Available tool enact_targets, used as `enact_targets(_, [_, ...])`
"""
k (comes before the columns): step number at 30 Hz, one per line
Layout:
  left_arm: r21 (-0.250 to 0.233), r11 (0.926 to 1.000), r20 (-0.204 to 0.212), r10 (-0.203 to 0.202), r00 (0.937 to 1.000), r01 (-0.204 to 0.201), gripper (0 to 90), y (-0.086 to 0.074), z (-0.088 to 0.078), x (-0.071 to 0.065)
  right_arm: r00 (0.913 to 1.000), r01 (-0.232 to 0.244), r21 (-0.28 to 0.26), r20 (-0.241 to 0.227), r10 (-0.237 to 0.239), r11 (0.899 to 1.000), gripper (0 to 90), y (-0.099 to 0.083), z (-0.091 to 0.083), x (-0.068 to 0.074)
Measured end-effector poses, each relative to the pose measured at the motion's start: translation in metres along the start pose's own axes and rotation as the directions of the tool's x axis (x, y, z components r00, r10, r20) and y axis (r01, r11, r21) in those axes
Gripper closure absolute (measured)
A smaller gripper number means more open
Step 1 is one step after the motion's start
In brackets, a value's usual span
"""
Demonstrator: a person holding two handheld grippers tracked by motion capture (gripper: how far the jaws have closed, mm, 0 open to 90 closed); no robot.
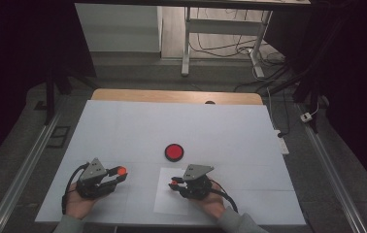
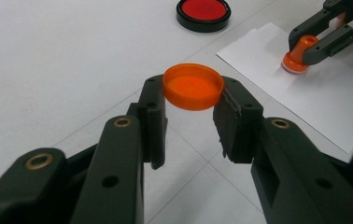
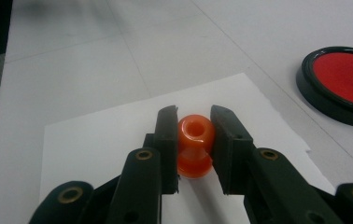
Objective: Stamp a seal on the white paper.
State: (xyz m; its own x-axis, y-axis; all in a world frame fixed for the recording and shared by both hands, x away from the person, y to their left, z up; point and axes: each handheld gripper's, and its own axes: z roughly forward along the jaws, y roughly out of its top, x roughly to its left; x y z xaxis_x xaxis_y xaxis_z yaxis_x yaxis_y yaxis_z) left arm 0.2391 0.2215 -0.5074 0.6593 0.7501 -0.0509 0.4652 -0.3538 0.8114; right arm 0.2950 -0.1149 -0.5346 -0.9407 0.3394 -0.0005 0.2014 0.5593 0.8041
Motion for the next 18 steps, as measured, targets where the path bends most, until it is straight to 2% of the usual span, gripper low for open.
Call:
enact_targets(6, [0.000,1.0000,0.001,0.000,1.0000,0.000,64.6,0.0003,0.0003,-0.0007,0.9999,0.011,0.009,0.008,-0.011,1.000,72.5,0.0003,0.0004,0.0014])
enact_targets(18, [-0.002,1.0000,-0.001,0.000,1.0000,0.000,64.6,0.0006,0.0002,-0.0018,0.9999,-0.006,0.008,0.009,0.006,1.000,72.8,-0.0004,0.0008,0.0017])
